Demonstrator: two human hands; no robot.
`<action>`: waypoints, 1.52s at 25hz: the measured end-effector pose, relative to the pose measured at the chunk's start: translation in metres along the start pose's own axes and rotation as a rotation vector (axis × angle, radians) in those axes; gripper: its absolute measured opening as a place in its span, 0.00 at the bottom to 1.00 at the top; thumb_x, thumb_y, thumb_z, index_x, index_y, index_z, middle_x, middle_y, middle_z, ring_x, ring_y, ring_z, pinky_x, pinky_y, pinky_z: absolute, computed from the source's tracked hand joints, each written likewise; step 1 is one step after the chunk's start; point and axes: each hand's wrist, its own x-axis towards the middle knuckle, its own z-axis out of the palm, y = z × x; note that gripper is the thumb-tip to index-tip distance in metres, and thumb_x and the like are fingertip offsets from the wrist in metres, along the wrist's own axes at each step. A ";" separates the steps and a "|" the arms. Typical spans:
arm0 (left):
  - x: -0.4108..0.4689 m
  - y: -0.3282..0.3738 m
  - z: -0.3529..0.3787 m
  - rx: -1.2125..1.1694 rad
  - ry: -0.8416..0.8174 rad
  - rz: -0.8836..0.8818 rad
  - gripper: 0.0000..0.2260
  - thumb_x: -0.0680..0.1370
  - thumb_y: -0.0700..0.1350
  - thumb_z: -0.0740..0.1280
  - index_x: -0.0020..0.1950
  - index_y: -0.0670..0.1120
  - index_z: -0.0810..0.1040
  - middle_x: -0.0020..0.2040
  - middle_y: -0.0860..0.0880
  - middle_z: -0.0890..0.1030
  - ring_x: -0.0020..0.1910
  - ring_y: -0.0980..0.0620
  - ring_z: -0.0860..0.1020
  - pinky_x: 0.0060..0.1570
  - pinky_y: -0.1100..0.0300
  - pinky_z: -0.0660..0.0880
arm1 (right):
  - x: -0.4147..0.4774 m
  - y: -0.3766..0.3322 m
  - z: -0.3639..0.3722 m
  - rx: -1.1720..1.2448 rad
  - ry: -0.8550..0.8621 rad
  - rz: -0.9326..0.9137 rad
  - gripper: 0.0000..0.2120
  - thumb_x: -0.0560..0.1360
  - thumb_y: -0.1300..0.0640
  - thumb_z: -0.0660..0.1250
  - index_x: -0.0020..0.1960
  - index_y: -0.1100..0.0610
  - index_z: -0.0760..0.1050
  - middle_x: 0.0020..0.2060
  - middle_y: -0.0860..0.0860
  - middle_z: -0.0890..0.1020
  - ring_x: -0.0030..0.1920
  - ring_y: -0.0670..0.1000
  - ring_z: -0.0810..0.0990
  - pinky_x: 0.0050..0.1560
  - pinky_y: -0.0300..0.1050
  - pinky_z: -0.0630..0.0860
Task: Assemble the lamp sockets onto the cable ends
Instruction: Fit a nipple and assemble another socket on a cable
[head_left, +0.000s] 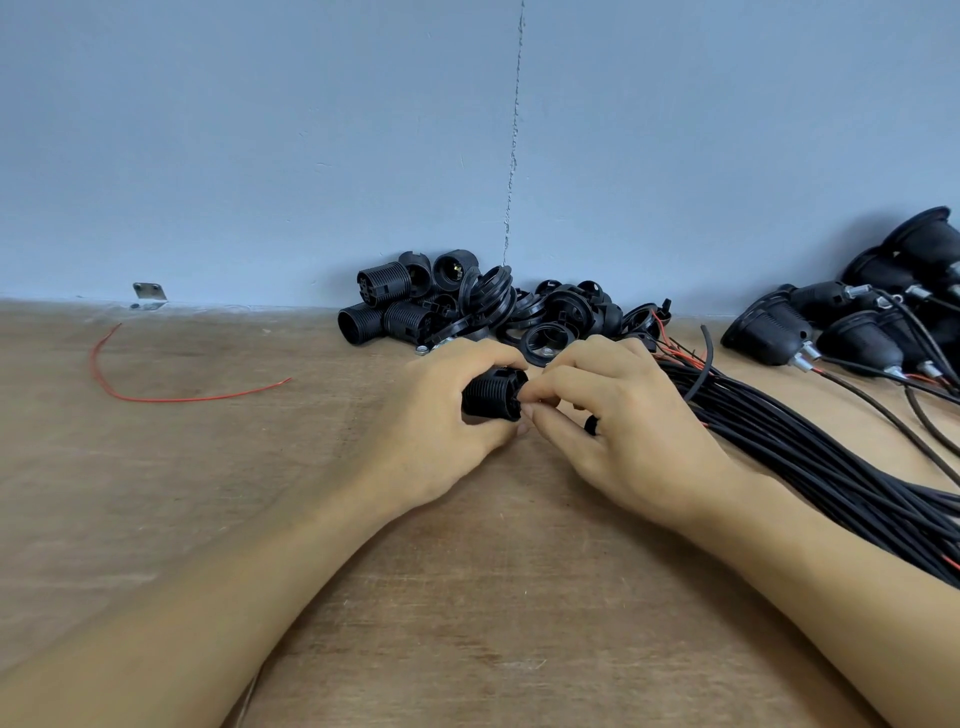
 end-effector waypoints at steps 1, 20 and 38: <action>0.000 -0.001 0.000 0.014 -0.002 0.001 0.21 0.69 0.41 0.80 0.59 0.55 0.82 0.54 0.57 0.83 0.57 0.57 0.79 0.58 0.52 0.76 | 0.000 0.000 0.000 0.001 -0.016 0.009 0.04 0.77 0.56 0.69 0.49 0.53 0.83 0.44 0.46 0.80 0.46 0.50 0.77 0.51 0.42 0.63; 0.001 -0.006 0.000 0.083 -0.097 -0.019 0.24 0.72 0.46 0.78 0.66 0.61 0.80 0.52 0.60 0.79 0.56 0.59 0.77 0.56 0.62 0.72 | 0.000 0.000 -0.001 0.023 -0.047 0.085 0.01 0.76 0.58 0.71 0.47 0.52 0.81 0.39 0.43 0.75 0.42 0.42 0.68 0.50 0.40 0.61; 0.005 -0.010 0.002 -0.029 -0.171 -0.082 0.20 0.74 0.54 0.72 0.66 0.55 0.79 0.60 0.58 0.82 0.63 0.56 0.78 0.64 0.49 0.74 | -0.001 0.002 0.000 0.153 0.030 0.109 0.02 0.75 0.62 0.71 0.47 0.56 0.81 0.38 0.45 0.76 0.39 0.45 0.73 0.44 0.38 0.70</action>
